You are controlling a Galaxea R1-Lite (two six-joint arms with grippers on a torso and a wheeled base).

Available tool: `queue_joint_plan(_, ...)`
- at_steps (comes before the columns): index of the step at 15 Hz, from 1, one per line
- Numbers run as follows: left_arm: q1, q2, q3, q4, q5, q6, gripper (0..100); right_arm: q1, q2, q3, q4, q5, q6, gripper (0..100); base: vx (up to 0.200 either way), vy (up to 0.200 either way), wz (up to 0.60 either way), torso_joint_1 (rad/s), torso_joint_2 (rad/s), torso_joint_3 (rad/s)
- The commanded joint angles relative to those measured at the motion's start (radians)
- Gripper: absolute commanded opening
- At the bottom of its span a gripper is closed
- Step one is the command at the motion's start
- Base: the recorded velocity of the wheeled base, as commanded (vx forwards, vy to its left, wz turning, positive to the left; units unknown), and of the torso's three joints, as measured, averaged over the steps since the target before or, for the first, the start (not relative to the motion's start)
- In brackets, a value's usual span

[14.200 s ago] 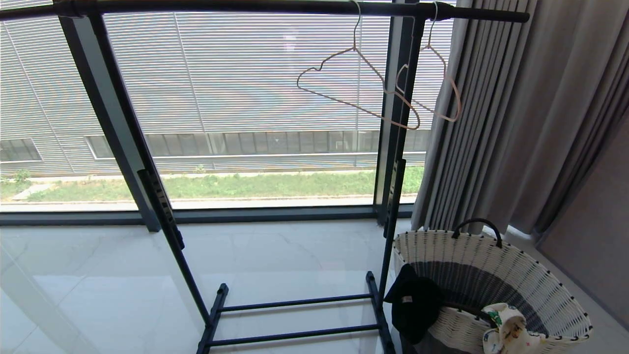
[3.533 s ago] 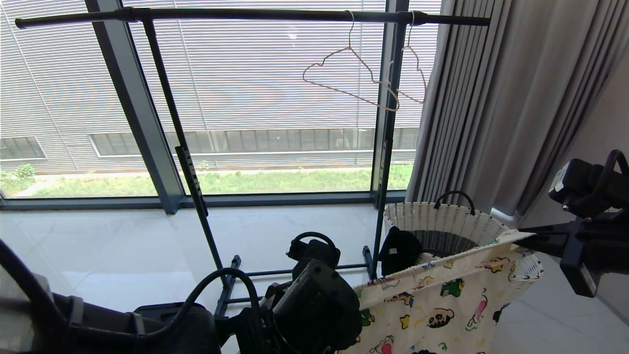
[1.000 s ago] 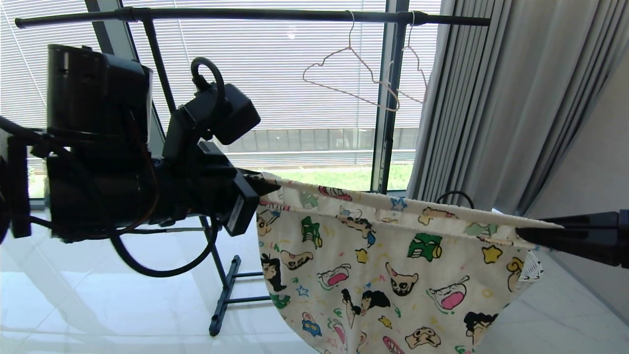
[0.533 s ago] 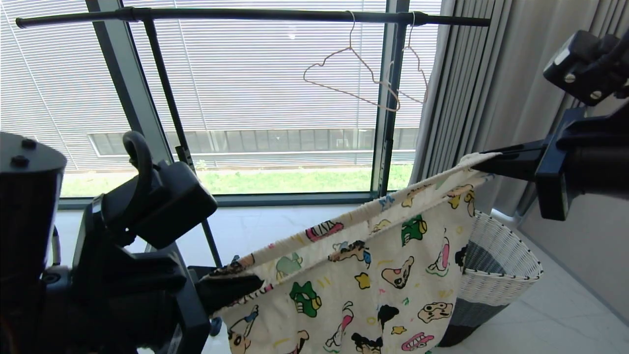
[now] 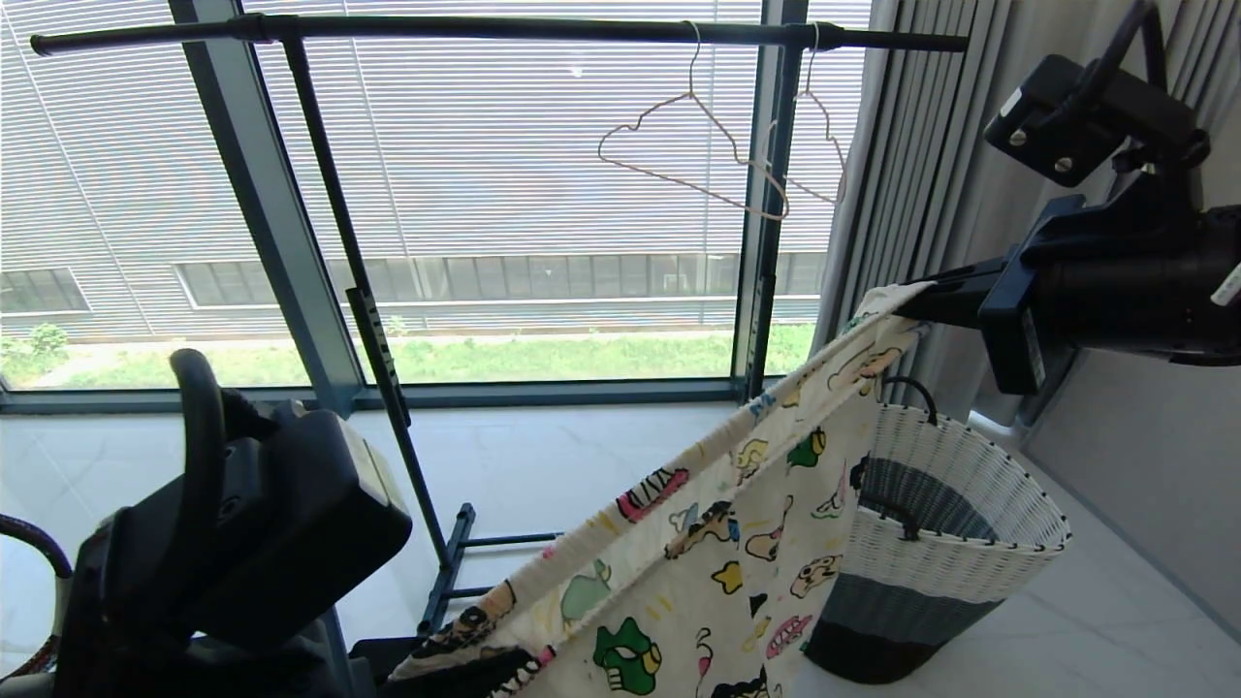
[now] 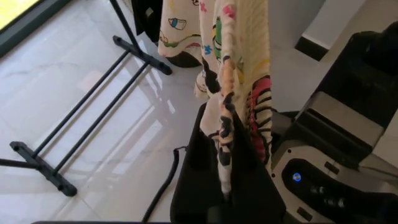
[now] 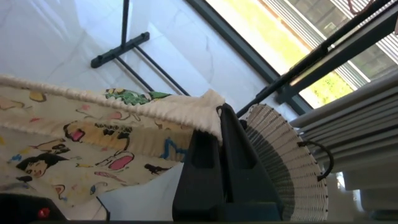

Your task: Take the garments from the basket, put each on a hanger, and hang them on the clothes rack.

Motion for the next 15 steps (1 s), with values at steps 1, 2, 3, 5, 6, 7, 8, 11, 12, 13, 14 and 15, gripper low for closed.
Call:
queue_joint_plan(1, 0.04, 0.015, -0.007, -0.01, 0.0, 0.037, 0, -0.001, -0.042, 0.021, 0.029, -0.001, -0.001, 0, 0.0, 0.0, 0.0, 0.0, 0.0, 0.0)
queue_joint_plan(2, 0.135, 0.033, -0.017, -0.031, -0.002, 0.105, 0, -0.002, -0.079, 0.042, 0.059, -0.001, -0.001, 0, 0.0, 0.0, 0.0, 0.0, 0.0, 0.0)
queue_joint_plan(3, 0.229, 0.055, -0.027, -0.067, -0.01, 0.205, 0, -0.002, -0.123, 0.07, 0.095, 0.001, -0.001, 0, 0.0, 0.0, 0.0, 0.0, 0.0, 0.0)
queue_joint_plan(5, 0.384, 0.13, -0.045, -0.203, -0.03, 0.318, 0, -0.002, -0.197, 0.119, 0.164, 0.005, -0.001, 0, 0.0, 0.0, 0.0, 0.0, 0.0, 0.0)
queue_joint_plan(6, 0.409, 0.158, -0.059, -0.257, -0.042, 0.321, 0, -0.001, -0.217, 0.139, 0.173, 0.005, -0.001, 0, 0.0, 0.0, 0.0, 0.0, 0.0, 0.0)
queue_joint_plan(7, 0.421, 0.191, -0.086, -0.283, -0.043, 0.321, 0, 0.001, -0.231, 0.161, 0.173, 0.007, -0.001, 0, 0.0, 0.0, 0.0, 0.0, 0.0, 0.0)
queue_joint_plan(8, 0.421, 0.196, -0.099, -0.283, -0.045, 0.321, 0, 0.001, -0.231, 0.162, 0.171, 0.007, -0.001, 0, 0.0, 0.0, 0.0, 0.0, 0.0, 0.0)
queue_joint_plan(11, 0.419, 0.205, -0.1, -0.283, -0.043, 0.321, 0, 0.001, -0.231, 0.164, 0.17, 0.007, -0.001, 0, 0.0, 0.0, 0.0, 0.0, 0.0, 0.0)
queue_joint_plan(12, 0.419, 0.205, -0.1, -0.283, -0.043, 0.321, 0, 0.001, -0.231, 0.165, 0.17, 0.005, -0.001, 0, 0.0, 0.0, 0.0, 0.0, 0.0, 0.0)
queue_joint_plan(13, 0.419, 0.207, -0.1, -0.283, -0.043, 0.321, 0, 0.001, -0.231, 0.165, 0.17, 0.005, -0.002, 100, 0.0, 0.0, 0.0, 0.0, 0.0, 0.0)
queue_joint_plan(14, 0.419, 0.208, -0.099, -0.283, -0.04, 0.321, 0, 0.002, -0.232, 0.168, 0.171, 0.007, -0.001, 100, 0.0, 0.0, 0.0, 0.0, 0.0, 0.0)
queue_joint_plan(15, 0.421, 0.214, -0.099, -0.283, -0.039, 0.323, 0, 0.002, -0.24, 0.179, 0.17, 0.007, -0.001, 100, 0.0, 0.0, 0.0, 0.0, 0.0, 0.0)
